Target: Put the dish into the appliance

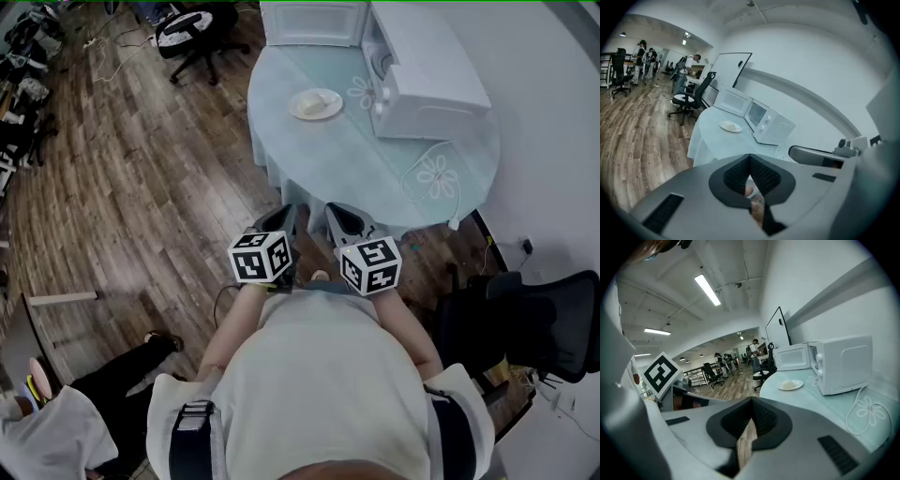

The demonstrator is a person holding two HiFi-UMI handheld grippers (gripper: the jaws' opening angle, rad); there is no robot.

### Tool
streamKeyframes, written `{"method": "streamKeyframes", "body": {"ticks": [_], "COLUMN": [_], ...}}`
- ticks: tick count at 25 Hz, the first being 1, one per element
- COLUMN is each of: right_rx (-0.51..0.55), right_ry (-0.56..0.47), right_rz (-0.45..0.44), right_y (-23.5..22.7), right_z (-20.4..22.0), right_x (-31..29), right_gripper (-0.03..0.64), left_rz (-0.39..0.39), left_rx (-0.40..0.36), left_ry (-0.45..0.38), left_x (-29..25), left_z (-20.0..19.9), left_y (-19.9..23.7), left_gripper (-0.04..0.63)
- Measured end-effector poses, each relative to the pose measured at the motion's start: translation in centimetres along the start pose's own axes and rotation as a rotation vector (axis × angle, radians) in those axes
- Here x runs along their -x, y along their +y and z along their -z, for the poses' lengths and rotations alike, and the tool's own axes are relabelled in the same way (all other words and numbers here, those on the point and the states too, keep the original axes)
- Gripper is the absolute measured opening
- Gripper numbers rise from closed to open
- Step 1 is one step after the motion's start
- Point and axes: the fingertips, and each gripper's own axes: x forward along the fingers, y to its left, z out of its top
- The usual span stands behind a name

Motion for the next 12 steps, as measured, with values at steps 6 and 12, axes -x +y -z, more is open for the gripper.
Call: {"method": "streamKeyframes", "body": {"ticks": [6, 12], "right_rx": [0.007, 0.029], "right_ry": [0.004, -0.002], "right_rz": [-0.004, -0.013], "right_y": [-1.0, -2.5], "right_z": [0.3, -0.1], "right_x": [0.3, 0.6], "right_gripper": [0.006, 0.006], "left_rz": [0.004, 0.012], "left_rx": [-0.018, 0.045], "left_ry": [-0.008, -0.028], "left_x": [-0.8, -2.1], "left_z": [-0.3, -0.7], "left_y": [-1.0, -1.6], "left_gripper": [0.008, 0.008]}}
